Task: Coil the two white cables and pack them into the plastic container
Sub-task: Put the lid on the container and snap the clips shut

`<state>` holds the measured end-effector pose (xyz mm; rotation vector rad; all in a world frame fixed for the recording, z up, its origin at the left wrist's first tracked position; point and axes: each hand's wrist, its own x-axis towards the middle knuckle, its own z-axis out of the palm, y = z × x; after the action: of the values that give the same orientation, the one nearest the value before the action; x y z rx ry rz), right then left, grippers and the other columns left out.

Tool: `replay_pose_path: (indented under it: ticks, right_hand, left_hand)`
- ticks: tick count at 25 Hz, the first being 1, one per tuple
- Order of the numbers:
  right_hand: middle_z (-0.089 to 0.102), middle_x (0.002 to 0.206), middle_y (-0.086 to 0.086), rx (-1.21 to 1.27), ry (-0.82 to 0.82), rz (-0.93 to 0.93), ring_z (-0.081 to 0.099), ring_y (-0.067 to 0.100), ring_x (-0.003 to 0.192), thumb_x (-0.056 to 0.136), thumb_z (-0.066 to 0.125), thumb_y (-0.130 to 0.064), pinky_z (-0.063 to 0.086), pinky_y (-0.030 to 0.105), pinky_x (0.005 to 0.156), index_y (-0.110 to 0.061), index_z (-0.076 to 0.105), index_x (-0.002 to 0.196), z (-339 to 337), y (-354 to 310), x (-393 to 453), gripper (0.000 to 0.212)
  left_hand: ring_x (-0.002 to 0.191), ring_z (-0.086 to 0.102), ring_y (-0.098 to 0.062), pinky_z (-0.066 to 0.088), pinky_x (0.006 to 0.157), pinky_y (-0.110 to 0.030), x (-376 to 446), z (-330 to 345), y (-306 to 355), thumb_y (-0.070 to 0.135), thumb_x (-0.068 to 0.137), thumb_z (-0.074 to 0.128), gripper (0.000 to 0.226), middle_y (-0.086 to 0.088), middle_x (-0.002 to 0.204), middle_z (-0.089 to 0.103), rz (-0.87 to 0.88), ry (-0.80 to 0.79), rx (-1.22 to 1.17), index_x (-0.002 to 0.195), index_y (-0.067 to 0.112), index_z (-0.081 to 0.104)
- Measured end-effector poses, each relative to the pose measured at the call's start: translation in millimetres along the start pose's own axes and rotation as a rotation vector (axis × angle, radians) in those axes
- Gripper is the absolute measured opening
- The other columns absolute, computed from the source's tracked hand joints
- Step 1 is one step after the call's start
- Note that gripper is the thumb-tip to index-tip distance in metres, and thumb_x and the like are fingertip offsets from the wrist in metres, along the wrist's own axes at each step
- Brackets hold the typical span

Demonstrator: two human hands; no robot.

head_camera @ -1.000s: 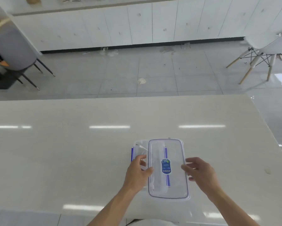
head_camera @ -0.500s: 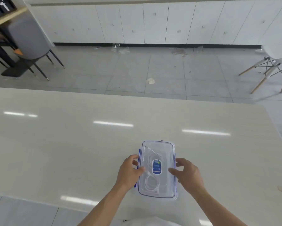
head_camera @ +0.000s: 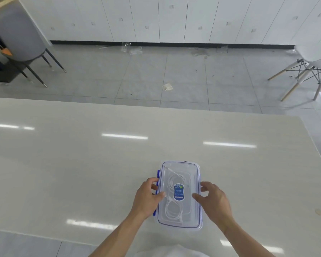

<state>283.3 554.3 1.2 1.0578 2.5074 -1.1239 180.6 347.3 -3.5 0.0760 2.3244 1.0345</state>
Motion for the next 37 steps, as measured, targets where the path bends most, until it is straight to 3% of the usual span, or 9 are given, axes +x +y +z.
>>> replay_pose_path:
  ticks: [6, 11, 14, 18, 22, 26, 31, 35, 37]
  right_hand:
    - [0.064, 0.104, -0.011, 0.067, -0.022, 0.023, 0.061, 0.016, 0.085, 0.085, 0.075, -0.034, 0.048, 0.03, 0.072, -0.023, 0.061, 0.118, -0.2, 2.8, 4.3, 0.038]
    - [0.067, 0.106, -0.008, 0.234, -0.048, 0.059, 0.067, 0.019, 0.08, 0.083, 0.078, -0.027, 0.058, 0.039, 0.075, -0.026, 0.059, 0.103, 3.5, 6.2, 4.3, 0.028]
    - [0.061, 0.12, -0.002, 0.233, -0.034, 0.059, 0.063, 0.02, 0.096, 0.08, 0.082, -0.033, 0.054, 0.037, 0.084, -0.028, 0.062, 0.118, 1.4, 11.5, 4.0, 0.043]
    - [0.039, 0.152, -0.003, -0.08, 0.033, -0.164, 0.039, 0.026, 0.136, 0.087, 0.074, -0.033, 0.044, 0.04, 0.101, -0.037, 0.038, 0.149, 1.7, 6.0, -1.7, 0.072]
    - [0.004, 0.167, -0.01, -0.571, -0.003, -0.585, 0.008, 0.028, 0.155, 0.1, 0.052, -0.018, 0.027, 0.044, 0.119, -0.045, 0.019, 0.155, 6.8, 7.5, -1.0, 0.07]
    - [-0.02, 0.163, -0.02, -0.659, -0.108, -0.602, -0.015, 0.021, 0.154, 0.1, 0.017, -0.064, 0.003, 0.042, 0.125, -0.054, -0.007, 0.152, 9.3, 20.5, 0.6, 0.059]
    - [0.022, 0.166, 0.008, -0.756, -0.055, -0.708, 0.008, 0.034, 0.154, 0.093, 0.031, -0.072, 0.01, 0.05, 0.123, -0.021, 0.04, 0.15, 17.9, 1.3, 5.0, 0.077]
    - [0.001, 0.168, 0.006, -0.815, -0.065, -0.754, 0.001, 0.032, 0.154, 0.094, 0.022, -0.075, 0.005, 0.051, 0.122, -0.024, 0.018, 0.159, 30.7, -3.7, 9.9, 0.083]
    - [0.006, 0.168, 0.007, -0.825, -0.066, -0.75, 0.006, 0.034, 0.154, 0.095, 0.023, -0.073, 0.009, 0.053, 0.12, -0.026, 0.02, 0.159, 32.8, -0.7, 10.2, 0.079]
  left_hand:
    - [0.089, 0.064, -0.018, 0.052, 0.082, -0.03, 1.6, 4.8, 4.4, 0.026, 0.087, 0.072, 0.039, 0.002, 0.108, 0.062, 0.003, 0.042, 0.084, 0.121, 0.022, 0.055]
    - [0.08, 0.06, -0.008, 0.045, 0.064, -0.017, 4.0, 3.1, 5.5, 0.026, 0.083, 0.077, 0.039, 0.007, 0.096, 0.062, -0.069, 0.022, -0.011, 0.116, 0.026, 0.056]
    - [0.082, 0.059, -0.012, 0.042, 0.061, -0.013, 6.7, -1.5, 0.4, 0.028, 0.078, 0.082, 0.047, 0.002, 0.104, 0.061, -0.082, 0.008, -0.077, 0.119, 0.028, 0.059]
    - [0.102, 0.058, -0.019, 0.045, 0.075, -0.022, 3.1, 0.3, -4.7, 0.034, 0.074, 0.086, 0.072, -0.001, 0.123, 0.052, -0.139, 0.044, -0.144, 0.135, 0.028, 0.049]
    - [0.115, 0.061, -0.027, 0.052, 0.09, -0.035, 5.2, -4.3, -13.6, 0.043, 0.073, 0.085, 0.089, -0.005, 0.132, 0.055, -0.29, -0.101, -0.304, 0.146, 0.025, 0.038]
    - [0.101, 0.066, -0.017, 0.055, 0.078, -0.03, 5.3, -7.4, -21.0, 0.048, 0.073, 0.082, 0.083, 0.0, 0.124, 0.063, -0.354, -0.226, -0.386, 0.142, 0.021, 0.044]
    - [0.084, 0.071, -0.011, 0.053, 0.069, -0.026, 9.0, -4.7, -23.6, 0.053, 0.069, 0.079, 0.052, 0.003, 0.102, 0.077, -0.31, -0.268, -0.37, 0.109, 0.02, 0.071]
    - [0.089, 0.074, -0.014, 0.06, 0.076, -0.03, 11.3, -4.9, -25.9, 0.057, 0.063, 0.081, 0.051, 0.008, 0.095, 0.078, -0.281, -0.275, -0.373, 0.102, 0.026, 0.073]
    - [0.088, 0.075, -0.014, 0.062, 0.08, -0.034, 13.6, -5.4, -26.7, 0.055, 0.064, 0.083, 0.047, 0.008, 0.095, 0.078, -0.272, -0.267, -0.378, 0.1, 0.027, 0.072]
